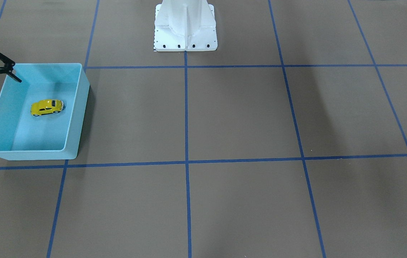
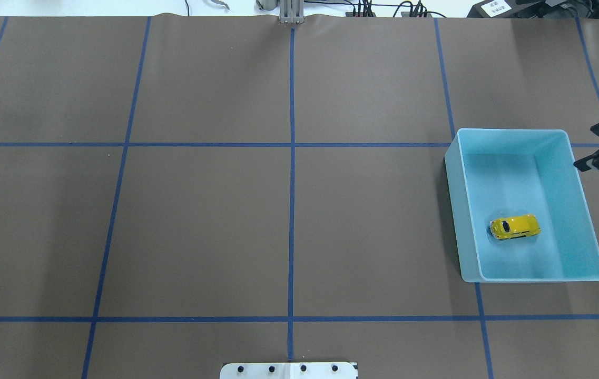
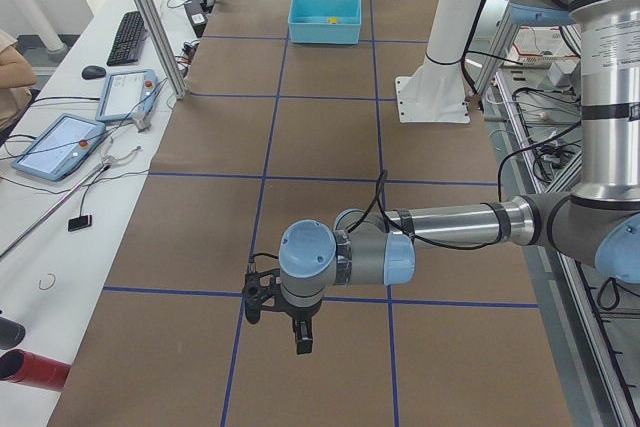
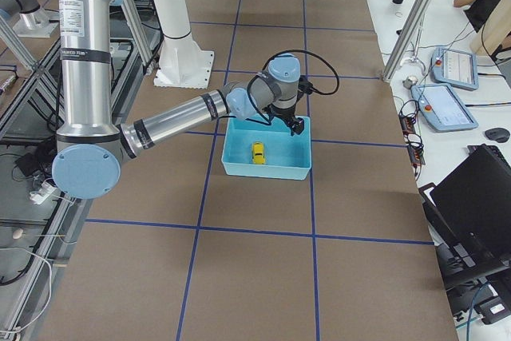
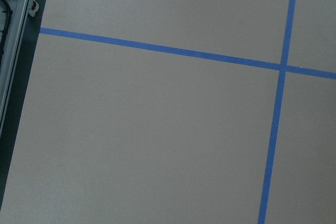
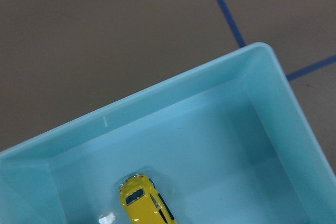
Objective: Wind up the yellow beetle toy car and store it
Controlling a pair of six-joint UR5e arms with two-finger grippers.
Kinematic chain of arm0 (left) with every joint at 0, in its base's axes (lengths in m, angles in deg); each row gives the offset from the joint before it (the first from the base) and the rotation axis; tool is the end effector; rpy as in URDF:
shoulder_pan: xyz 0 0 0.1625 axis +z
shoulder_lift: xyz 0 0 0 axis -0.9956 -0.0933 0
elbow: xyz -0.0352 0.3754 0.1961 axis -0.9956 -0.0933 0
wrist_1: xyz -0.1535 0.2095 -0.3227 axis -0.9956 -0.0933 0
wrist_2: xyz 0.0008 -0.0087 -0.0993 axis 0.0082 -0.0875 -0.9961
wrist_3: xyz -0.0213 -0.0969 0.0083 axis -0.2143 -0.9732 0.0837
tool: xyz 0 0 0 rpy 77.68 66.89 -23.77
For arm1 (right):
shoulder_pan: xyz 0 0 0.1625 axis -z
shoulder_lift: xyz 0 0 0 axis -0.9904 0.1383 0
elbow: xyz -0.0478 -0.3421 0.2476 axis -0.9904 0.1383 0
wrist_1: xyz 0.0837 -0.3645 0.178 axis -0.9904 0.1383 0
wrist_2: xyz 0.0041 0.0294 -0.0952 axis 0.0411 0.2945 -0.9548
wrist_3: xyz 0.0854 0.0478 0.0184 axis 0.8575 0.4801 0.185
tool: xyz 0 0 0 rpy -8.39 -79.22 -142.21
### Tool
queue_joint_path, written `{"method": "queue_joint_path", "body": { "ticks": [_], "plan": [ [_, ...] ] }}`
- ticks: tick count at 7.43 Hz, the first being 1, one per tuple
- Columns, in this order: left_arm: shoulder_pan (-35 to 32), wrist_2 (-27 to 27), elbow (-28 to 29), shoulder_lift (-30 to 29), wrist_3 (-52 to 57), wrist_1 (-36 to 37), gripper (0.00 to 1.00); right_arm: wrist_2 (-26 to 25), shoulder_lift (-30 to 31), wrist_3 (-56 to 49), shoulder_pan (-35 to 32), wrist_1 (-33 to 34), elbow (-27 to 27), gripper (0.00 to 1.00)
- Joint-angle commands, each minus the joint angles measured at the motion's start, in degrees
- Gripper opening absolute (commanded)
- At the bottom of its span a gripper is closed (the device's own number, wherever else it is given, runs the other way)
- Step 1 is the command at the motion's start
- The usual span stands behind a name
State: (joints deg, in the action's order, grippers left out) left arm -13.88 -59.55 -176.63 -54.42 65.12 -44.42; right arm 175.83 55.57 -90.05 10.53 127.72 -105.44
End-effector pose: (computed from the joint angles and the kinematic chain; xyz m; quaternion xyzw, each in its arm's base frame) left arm -0.1301 -0.4168 0.6861 0.0182 0.3566 -0.0988 0.9288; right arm -0.0928 -0.4670 0.4446 0.2111 -0.4006 -0.3324 0.8273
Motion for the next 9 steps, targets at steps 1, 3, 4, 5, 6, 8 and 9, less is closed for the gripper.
{"method": "queue_joint_path", "body": {
  "ticks": [1,3,4,5,6,8,9],
  "plan": [
    [0.0,0.0,0.0,-0.01,0.0,0.0,1.0,-0.77,-0.06,10.72,-9.21,8.12,3.76,1.0],
    [0.0,0.0,0.0,-0.01,0.0,0.0,1.0,-1.47,0.2,18.47,-12.5,18.66,4.04,1.0],
    [0.0,0.0,0.0,-0.01,0.0,0.0,1.0,-1.12,1.16,17.8,-14.85,18.87,6.39,1.0],
    [0.0,0.0,0.0,-0.01,0.0,0.0,1.0,-0.86,2.65,17.53,-15.31,18.18,8.85,1.0],
    [0.0,0.0,0.0,-0.01,0.0,0.0,1.0,-1.12,3.1,17.01,-15.32,18.09,10.01,1.0],
    [0.0,0.0,0.0,-0.01,0.0,0.0,1.0,-1.12,3.19,13.76,-15.32,18.09,11.16,1.0],
    [0.0,0.0,0.0,-0.1,0.0,0.0,1.0,-1.21,2.93,13.66,-15.32,18.0,11.16,1.0]
  ]
}}
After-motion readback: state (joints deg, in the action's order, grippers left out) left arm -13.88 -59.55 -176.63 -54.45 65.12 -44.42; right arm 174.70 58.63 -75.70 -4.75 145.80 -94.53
